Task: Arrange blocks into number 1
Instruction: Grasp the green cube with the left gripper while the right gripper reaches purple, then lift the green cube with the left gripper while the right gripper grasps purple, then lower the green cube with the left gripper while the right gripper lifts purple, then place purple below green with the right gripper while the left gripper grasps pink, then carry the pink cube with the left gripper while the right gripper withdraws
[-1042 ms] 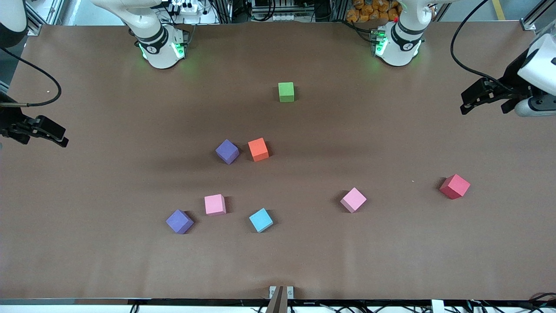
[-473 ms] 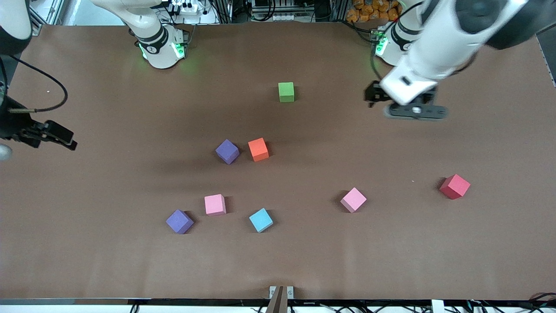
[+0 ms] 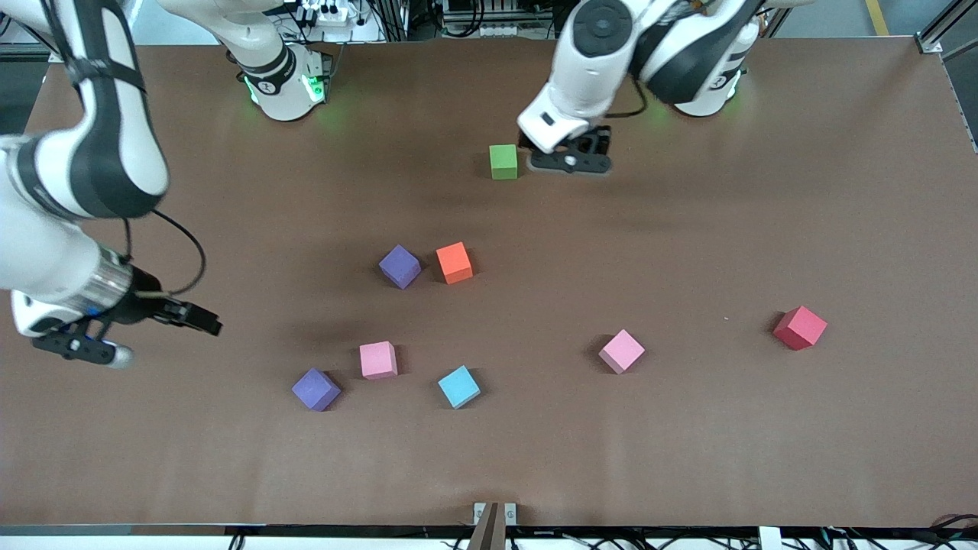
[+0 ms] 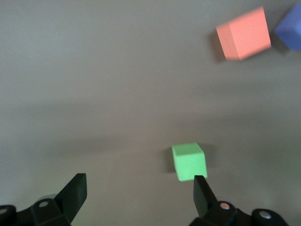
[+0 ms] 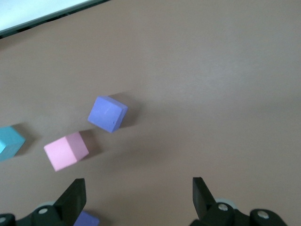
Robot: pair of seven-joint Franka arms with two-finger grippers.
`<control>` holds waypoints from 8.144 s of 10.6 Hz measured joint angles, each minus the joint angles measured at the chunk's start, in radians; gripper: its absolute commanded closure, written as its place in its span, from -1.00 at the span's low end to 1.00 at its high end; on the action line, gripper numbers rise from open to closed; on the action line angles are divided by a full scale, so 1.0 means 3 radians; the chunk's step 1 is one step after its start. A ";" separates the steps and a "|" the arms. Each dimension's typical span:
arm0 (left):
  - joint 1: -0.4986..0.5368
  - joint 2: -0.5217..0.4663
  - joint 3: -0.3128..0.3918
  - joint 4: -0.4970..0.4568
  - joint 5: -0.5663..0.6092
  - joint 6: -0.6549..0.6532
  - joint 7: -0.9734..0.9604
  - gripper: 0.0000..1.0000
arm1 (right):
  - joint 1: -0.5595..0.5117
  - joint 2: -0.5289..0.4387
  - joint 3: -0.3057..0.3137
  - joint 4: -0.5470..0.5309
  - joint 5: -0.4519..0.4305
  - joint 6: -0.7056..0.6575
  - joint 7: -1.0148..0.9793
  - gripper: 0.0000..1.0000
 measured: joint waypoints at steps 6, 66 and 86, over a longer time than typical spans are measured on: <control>-0.0485 0.0459 -0.0276 -0.0684 -0.0005 0.1114 -0.0973 -1.00 | 0.0497 0.0433 -0.0211 -0.0337 0.0058 0.0755 0.0600 -1.00; -0.0718 0.1655 0.2257 0.1388 0.0461 0.0961 -0.1049 -1.00 | 0.2624 -0.0590 0.0689 -0.2389 -0.0035 0.1922 0.2959 -0.03; -0.0888 0.2371 0.2468 0.1814 0.0190 0.0873 -0.1029 1.00 | 0.2225 -0.0653 0.0923 -0.2572 -0.0454 0.2113 0.2997 -1.00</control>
